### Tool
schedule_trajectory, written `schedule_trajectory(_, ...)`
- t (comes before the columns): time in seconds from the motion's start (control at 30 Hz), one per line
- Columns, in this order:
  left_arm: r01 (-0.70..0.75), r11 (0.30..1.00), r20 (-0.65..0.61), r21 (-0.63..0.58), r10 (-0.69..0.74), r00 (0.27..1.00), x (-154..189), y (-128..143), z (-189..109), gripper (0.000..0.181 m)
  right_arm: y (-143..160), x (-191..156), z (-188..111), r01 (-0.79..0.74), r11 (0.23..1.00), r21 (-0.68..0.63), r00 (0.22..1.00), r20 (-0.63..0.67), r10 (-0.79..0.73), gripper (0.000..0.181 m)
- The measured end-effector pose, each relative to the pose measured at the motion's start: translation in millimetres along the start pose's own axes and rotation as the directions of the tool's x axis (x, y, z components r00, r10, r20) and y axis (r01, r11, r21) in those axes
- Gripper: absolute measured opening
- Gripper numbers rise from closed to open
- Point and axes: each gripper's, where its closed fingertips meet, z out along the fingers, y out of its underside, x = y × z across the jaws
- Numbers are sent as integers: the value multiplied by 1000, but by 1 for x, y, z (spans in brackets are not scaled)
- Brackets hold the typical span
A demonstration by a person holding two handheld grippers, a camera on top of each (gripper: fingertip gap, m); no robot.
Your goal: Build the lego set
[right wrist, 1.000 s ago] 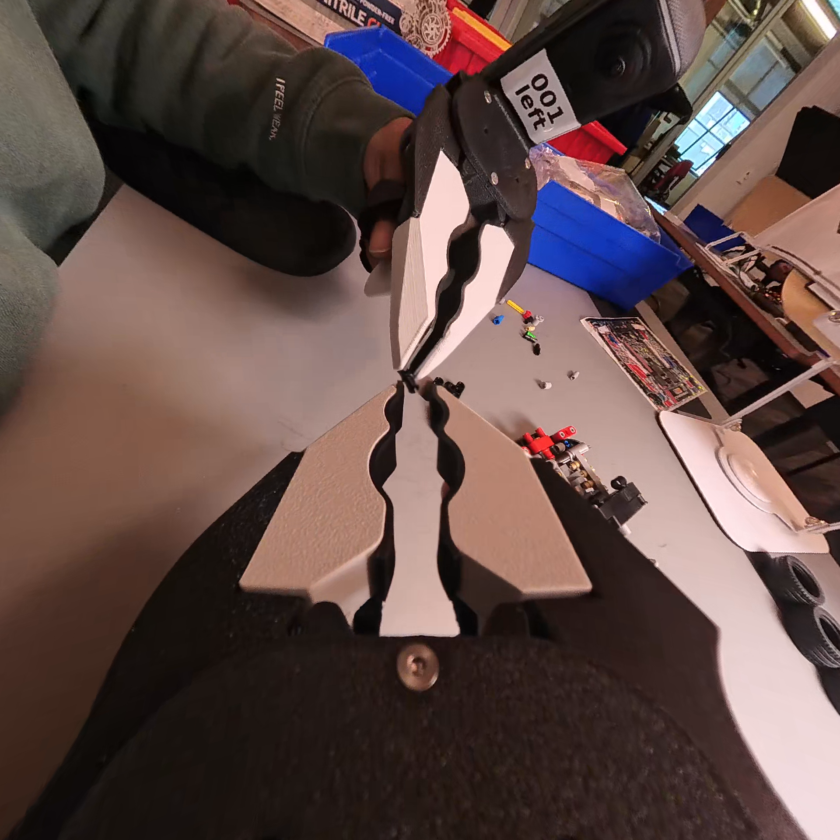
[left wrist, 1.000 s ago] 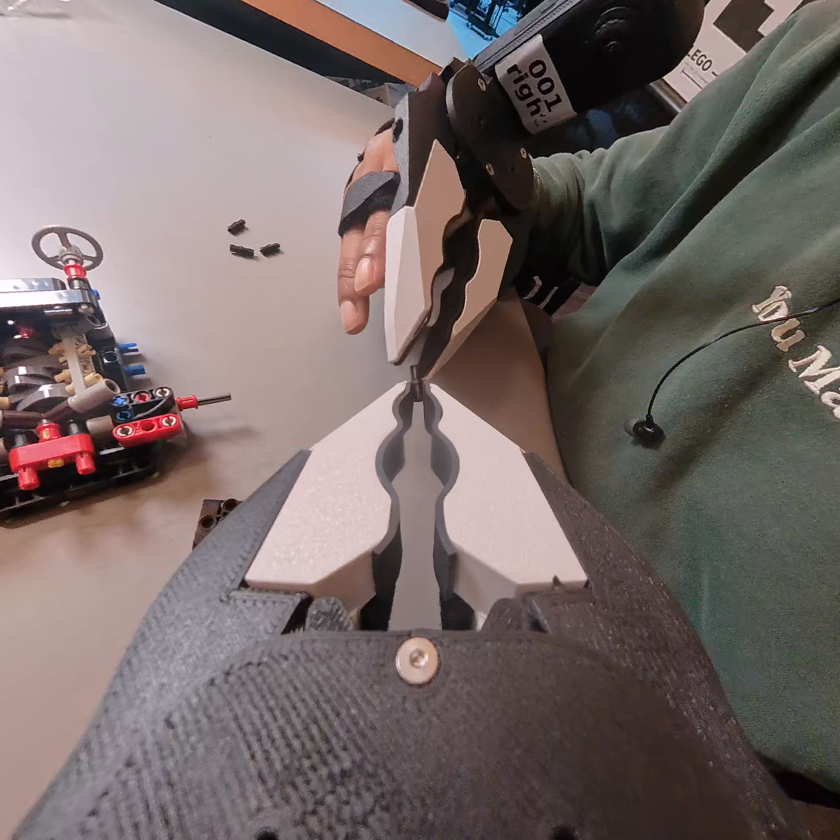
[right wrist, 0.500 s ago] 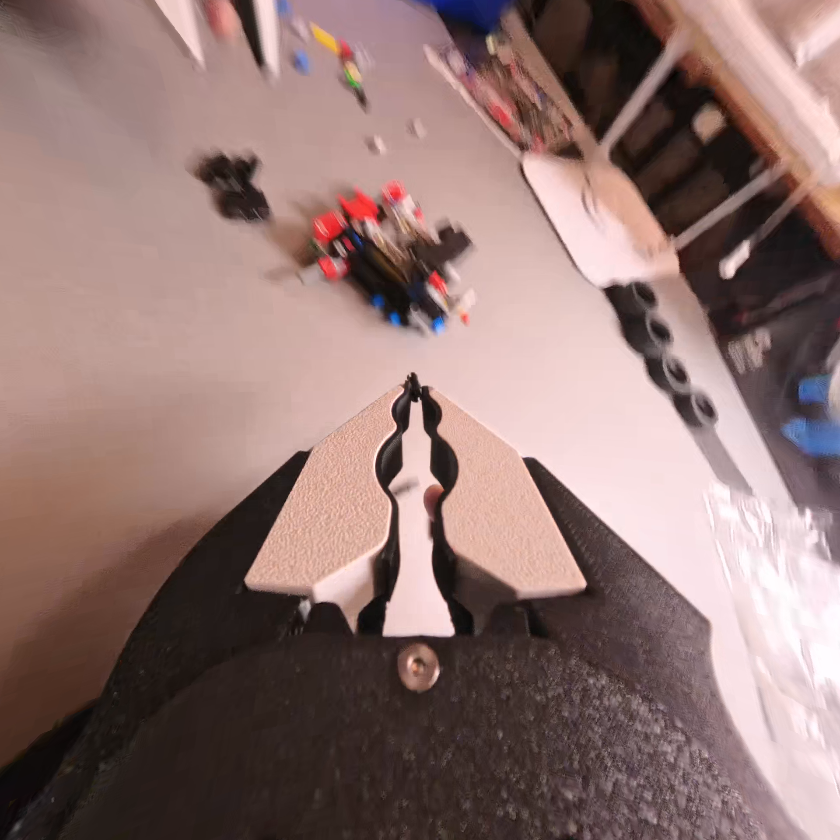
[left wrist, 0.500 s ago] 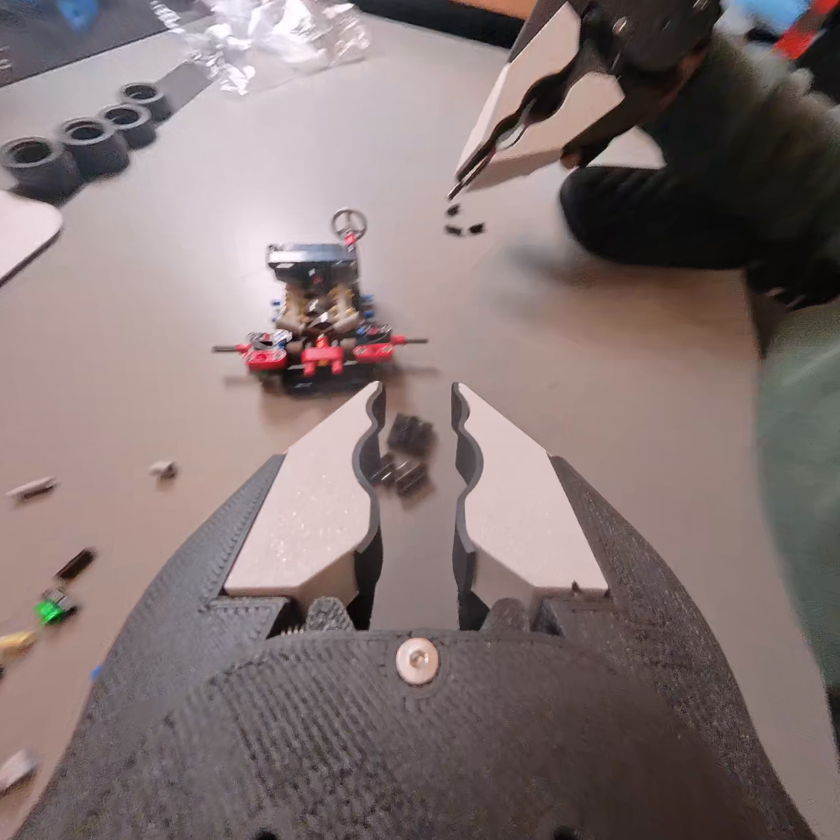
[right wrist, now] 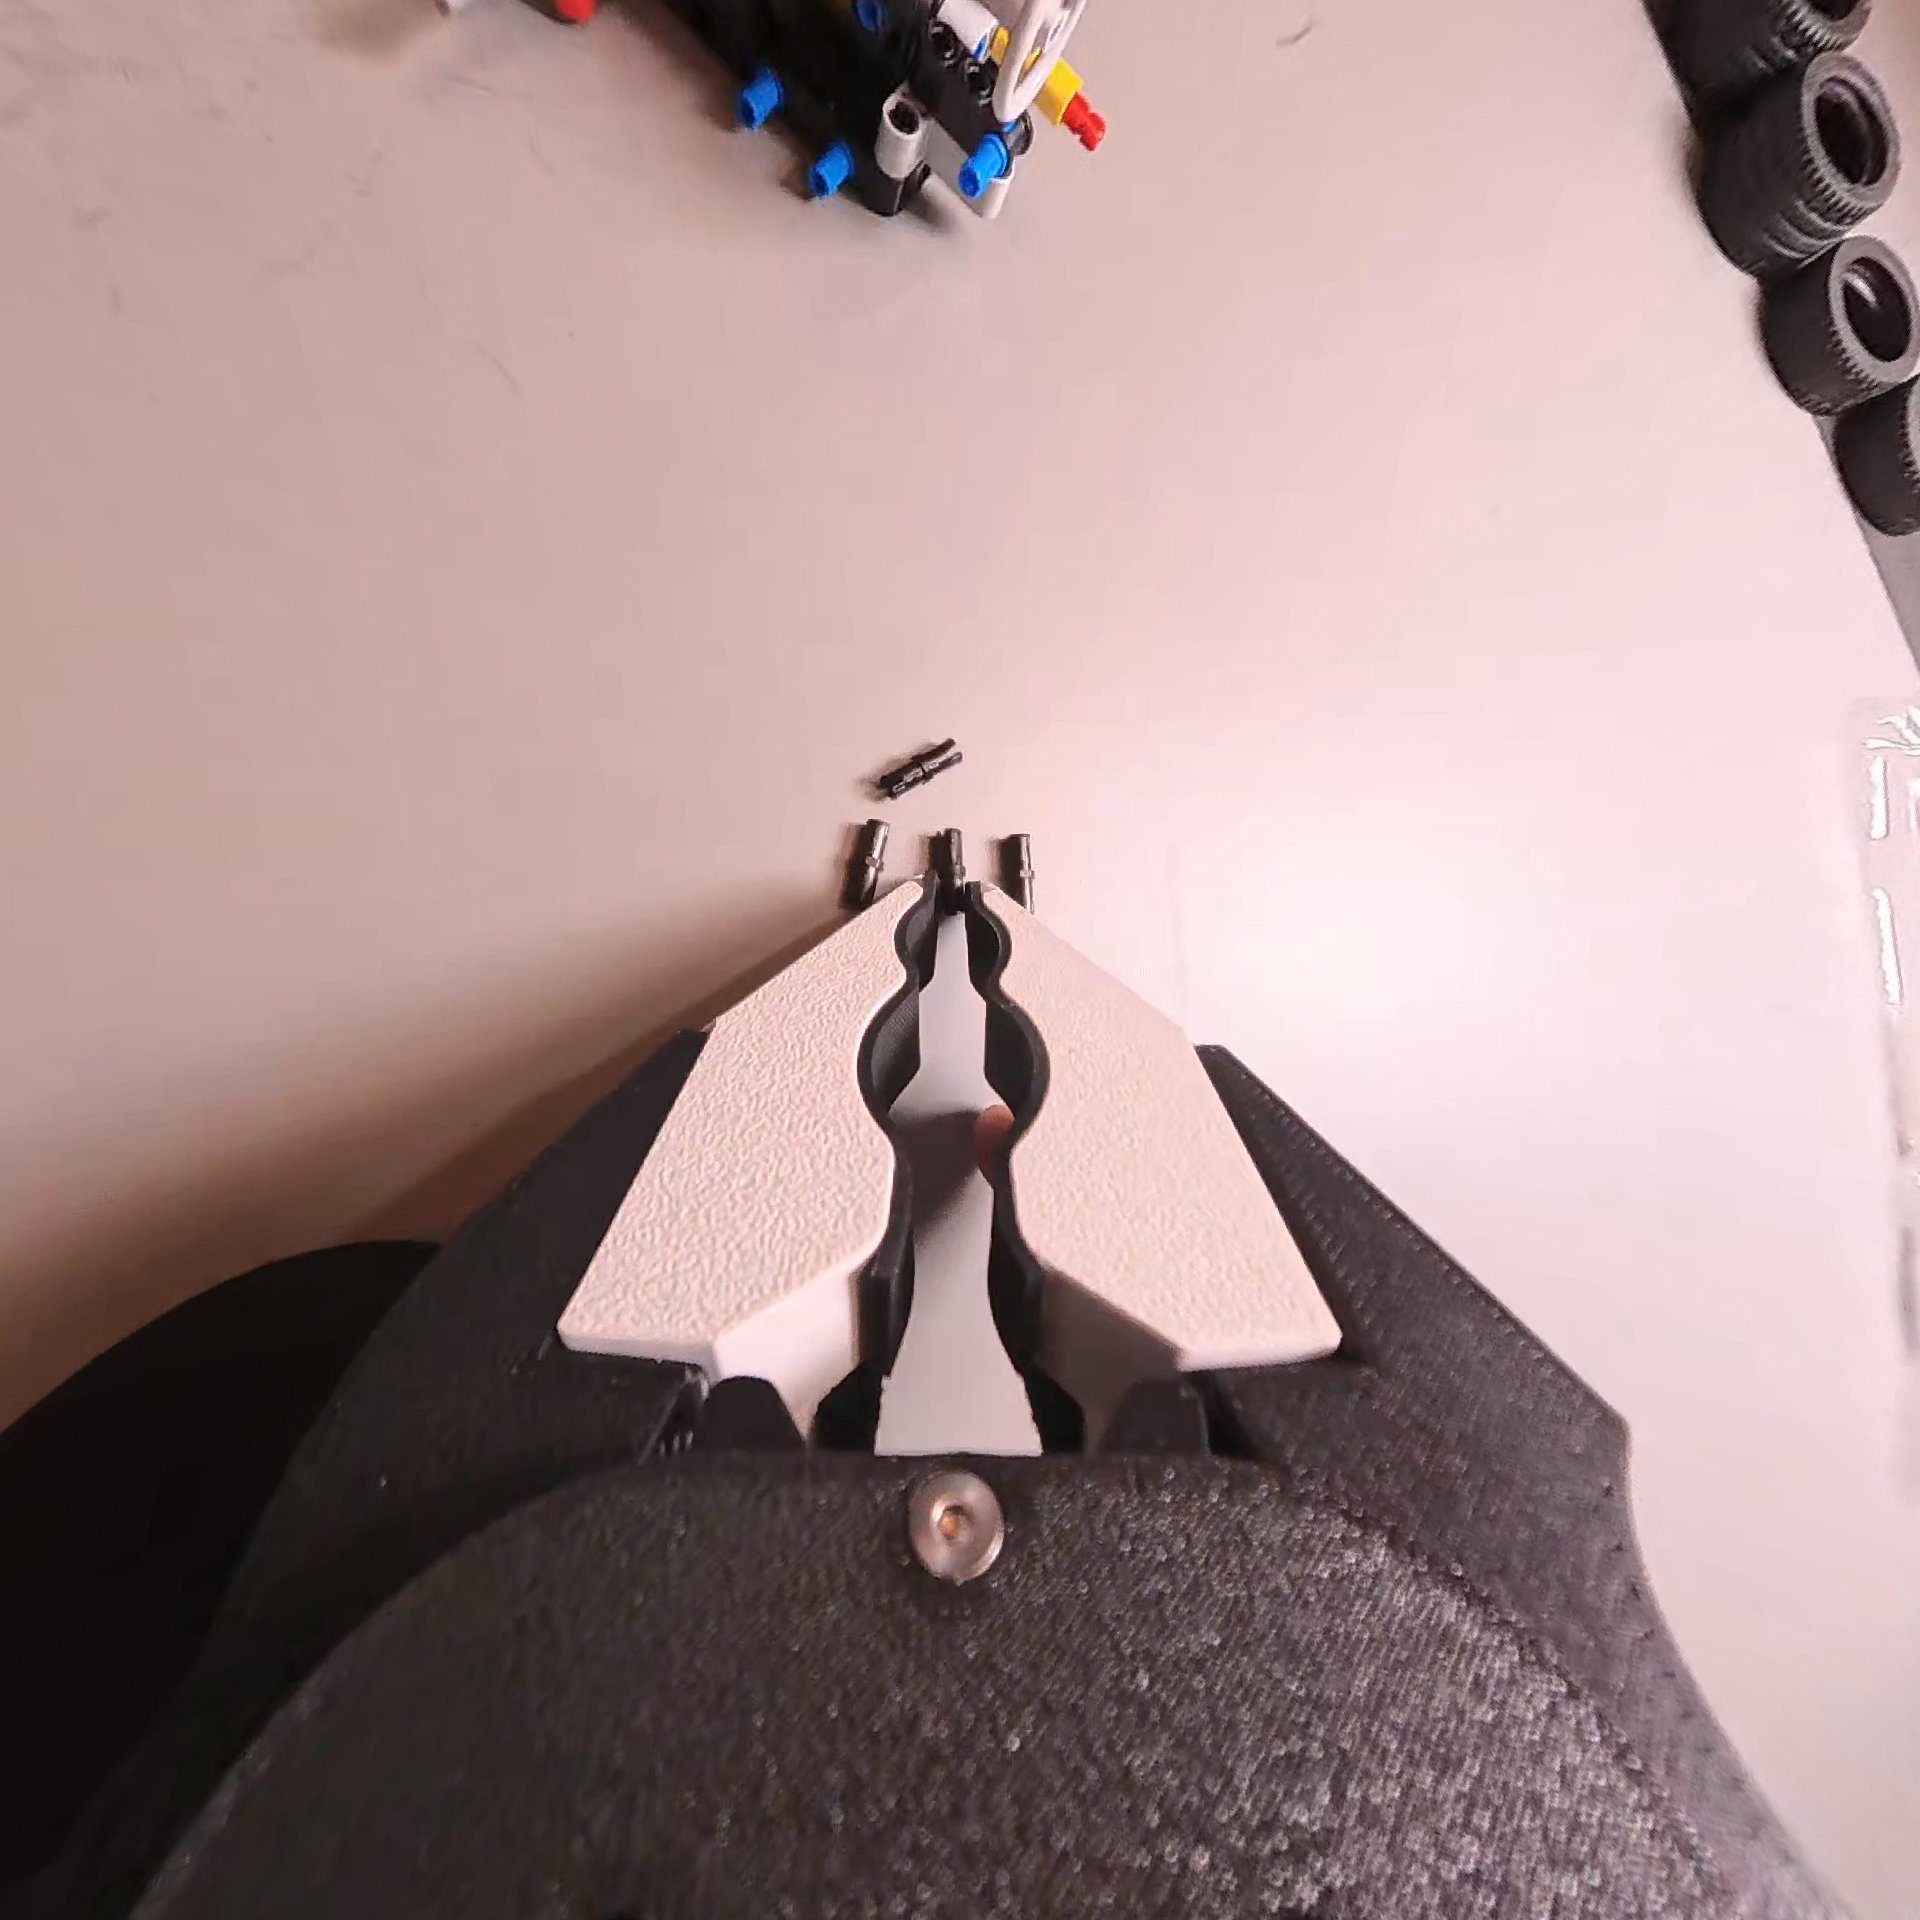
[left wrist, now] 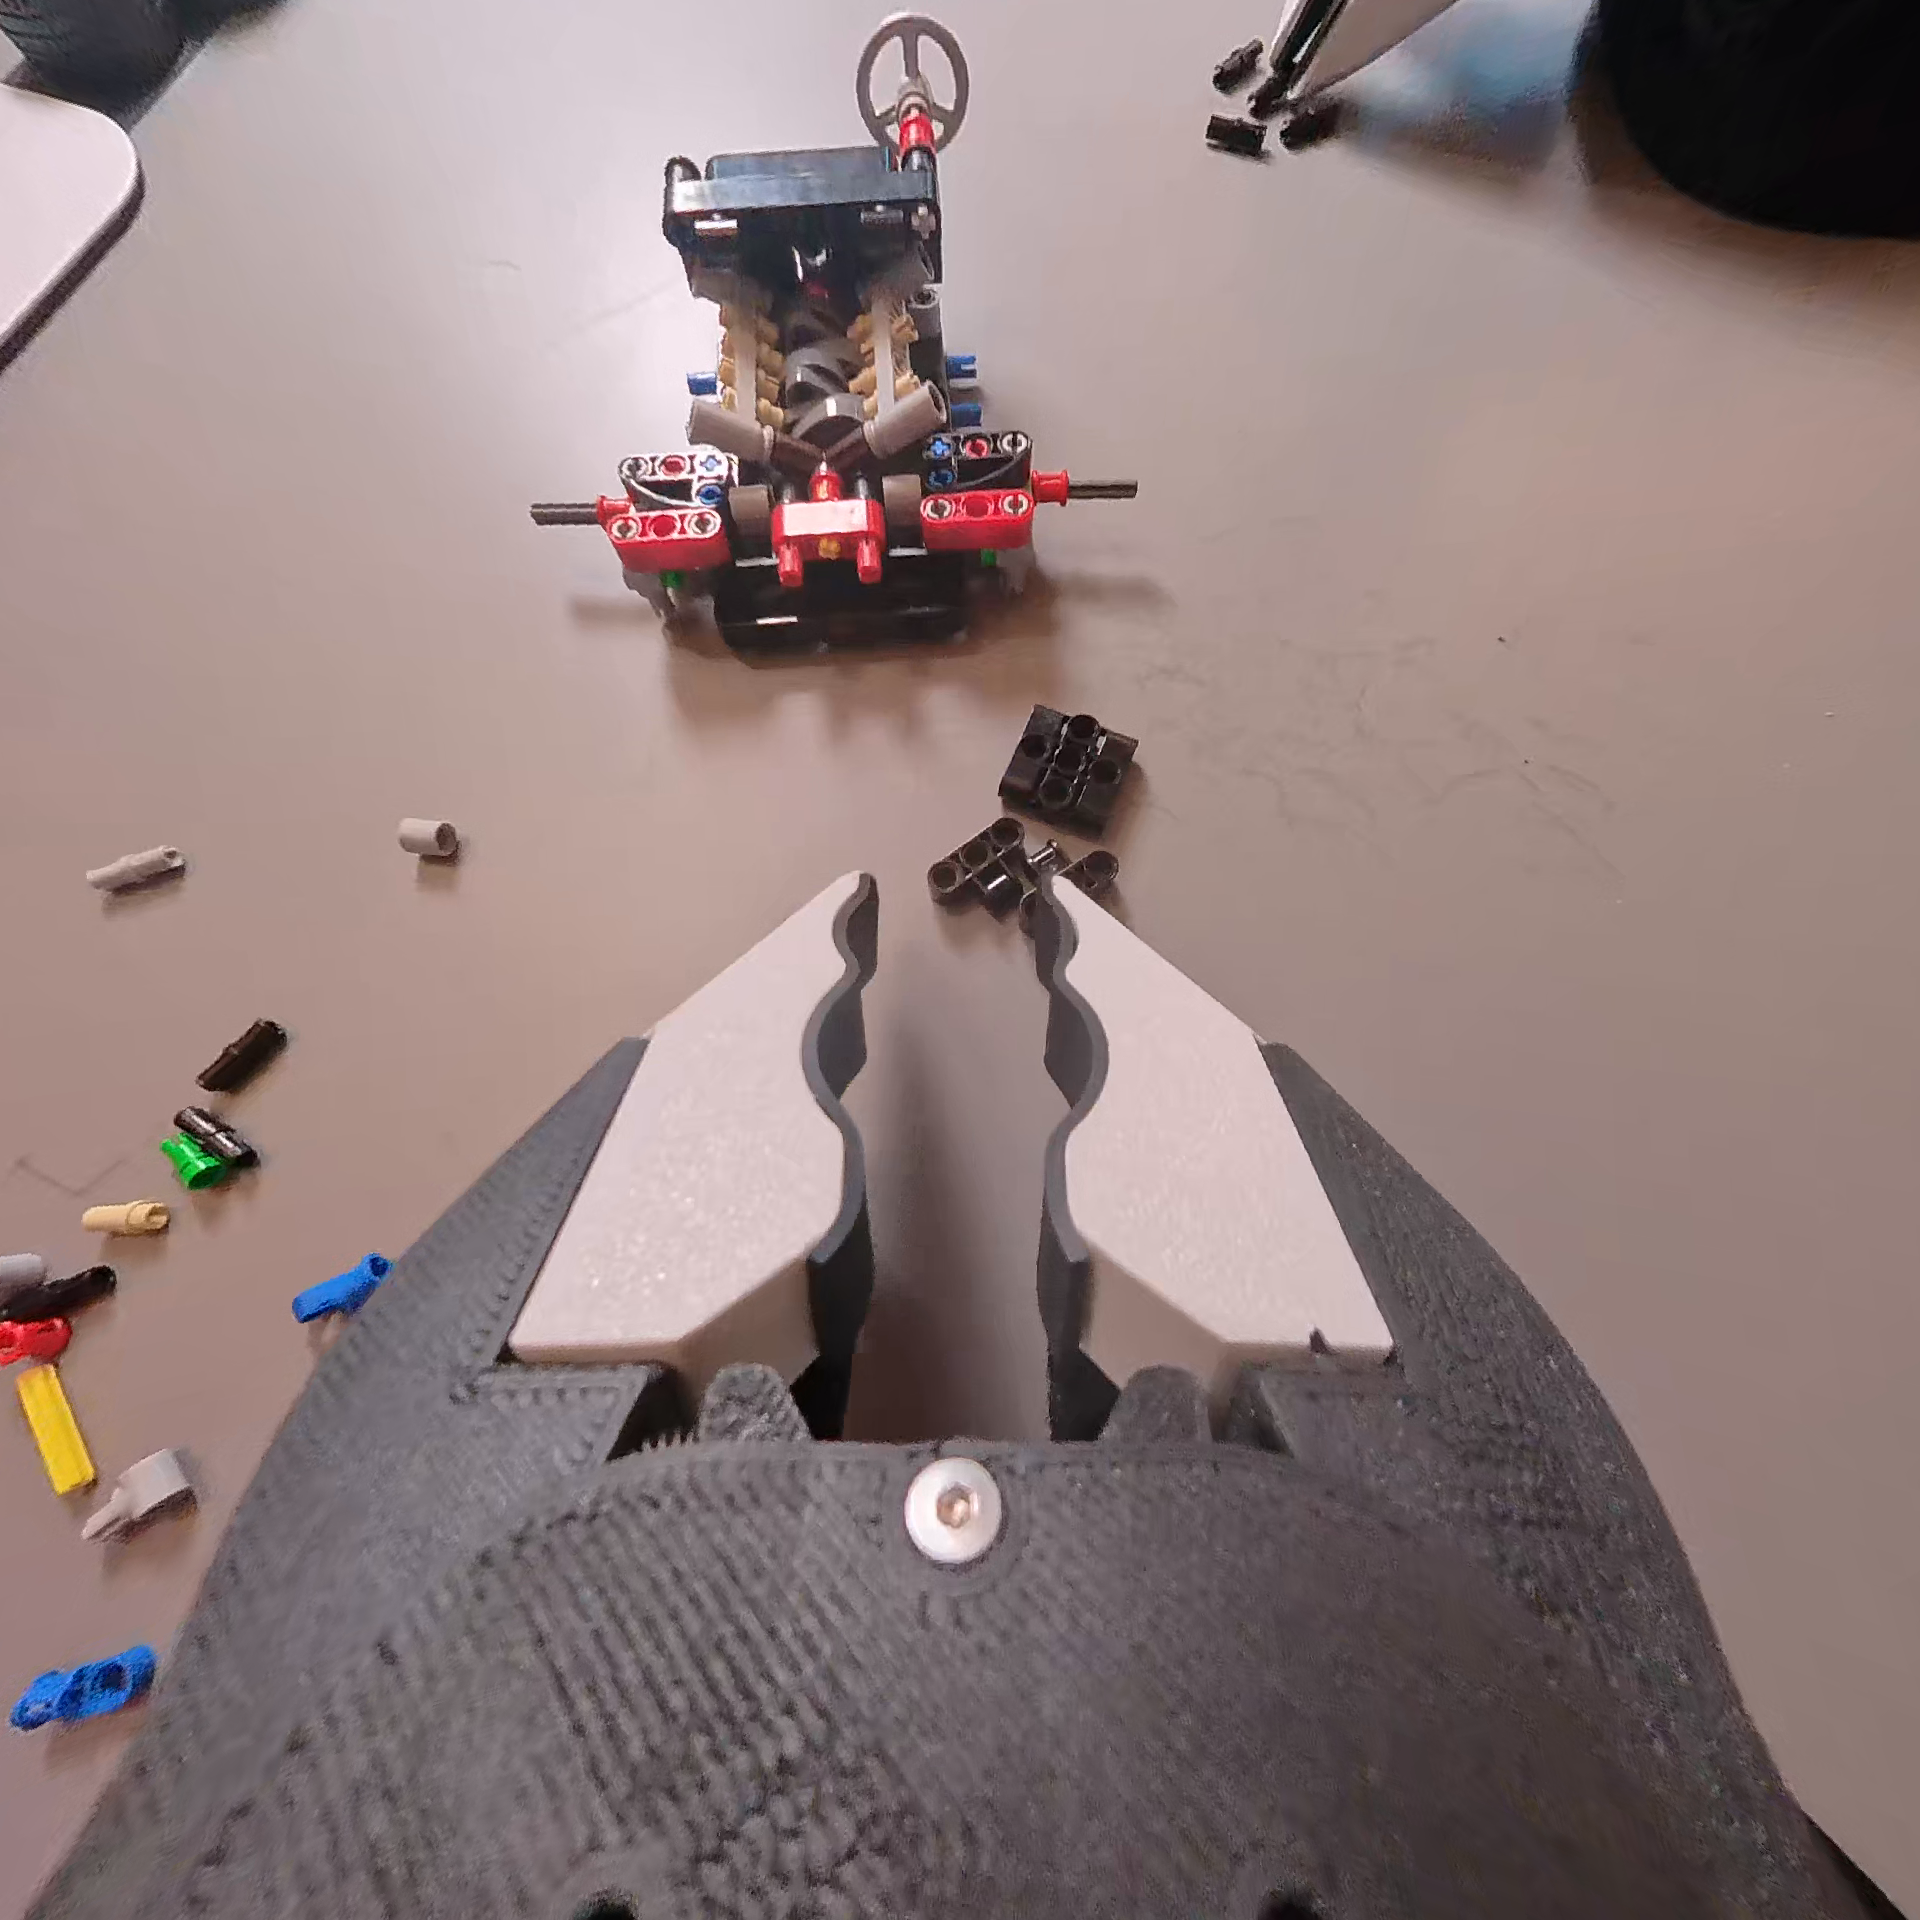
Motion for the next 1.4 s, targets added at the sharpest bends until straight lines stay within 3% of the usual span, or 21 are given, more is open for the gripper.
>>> schedule_trajectory(0.17, -6, 1000, -36, -21, 5, 999, 5, 7, 3, 31, -5, 4, -5, -22, 998, 56, 1000, -6, 23, 10)
schedule_trajectory(0.33, -60, 998, -55, -11, 60, 997, 11, 6, 10, 42, -47, 6, -25, -43, 945, 325, 999, -2, 46, 12)
schedule_trajectory(0.43, -92, 996, -67, -12, 91, 994, 15, 6, 15, 40, -65, -5, -24, -12, 916, 400, 1000, 9, 9, 12)
schedule_trajectory(0.8, -170, 985, -75, -20, 168, 983, 26, 6, 14, 34, -92, -32, -4, 33, 882, 470, 997, 40, -59, 9)
schedule_trajectory(1.07, -243, 968, -222, 64, 251, 942, 64, -2, 22, 35, -114, -80, 1, 54, 852, 520, 972, 166, -163, 9)
schedule_trajectory(1.23, -202, 975, -185, 96, 217, 958, 52, -10, 11, 38, -138, -116, 17, 141, 861, 488, 932, 227, -282, 17)
schedule_trajectory(1.4, -85, 993, -94, 85, 92, 991, 25, -13, 14, 38, -152, -121, 34, 239, 879, 413, 902, 241, -359, 23)
